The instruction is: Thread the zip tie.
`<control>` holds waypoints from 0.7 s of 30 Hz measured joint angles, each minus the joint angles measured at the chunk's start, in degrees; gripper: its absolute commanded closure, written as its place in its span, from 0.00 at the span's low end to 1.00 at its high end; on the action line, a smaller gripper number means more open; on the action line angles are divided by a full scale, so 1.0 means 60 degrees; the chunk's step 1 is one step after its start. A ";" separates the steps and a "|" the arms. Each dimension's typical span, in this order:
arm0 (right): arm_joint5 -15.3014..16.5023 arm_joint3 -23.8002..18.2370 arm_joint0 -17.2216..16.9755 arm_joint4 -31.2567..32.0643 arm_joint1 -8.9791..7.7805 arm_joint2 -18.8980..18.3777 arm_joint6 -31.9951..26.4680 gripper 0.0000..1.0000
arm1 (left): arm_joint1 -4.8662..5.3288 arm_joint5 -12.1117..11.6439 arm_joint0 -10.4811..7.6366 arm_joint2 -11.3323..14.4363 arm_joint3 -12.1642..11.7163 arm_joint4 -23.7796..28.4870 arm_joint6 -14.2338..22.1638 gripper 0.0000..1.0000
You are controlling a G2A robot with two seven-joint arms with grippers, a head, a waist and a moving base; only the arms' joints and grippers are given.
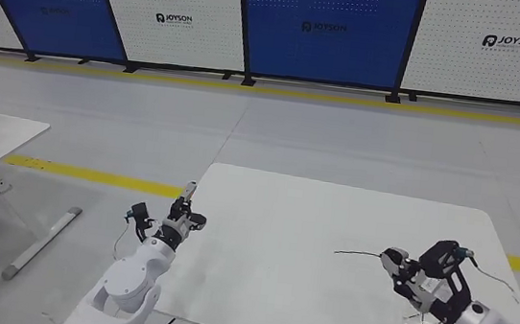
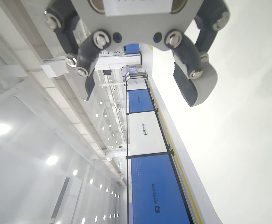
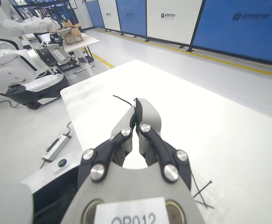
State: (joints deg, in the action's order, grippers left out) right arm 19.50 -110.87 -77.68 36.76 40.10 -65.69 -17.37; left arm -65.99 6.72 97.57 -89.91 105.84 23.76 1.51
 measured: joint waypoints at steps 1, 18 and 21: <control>-0.0001 0.0098 0.0169 0.0290 0.0014 0.0264 0.0154 1.00 | 0.0008 0.0452 -0.0042 0.0079 0.0186 0.0014 0.0190 0.00; -0.0146 0.0365 0.0653 0.0748 0.0078 0.1049 0.0355 1.00 | 0.0067 0.2127 -0.0561 0.0777 0.0218 0.0582 0.1253 0.00; -0.0199 0.0203 0.0689 0.2176 0.0153 0.1258 0.0654 1.00 | 0.0186 0.2127 -0.0791 0.1181 -0.0080 0.1271 0.1881 0.00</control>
State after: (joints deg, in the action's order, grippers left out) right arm 18.30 -109.65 -73.55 49.82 41.01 -58.15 -13.45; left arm -64.87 19.48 92.82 -82.82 105.36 31.39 12.80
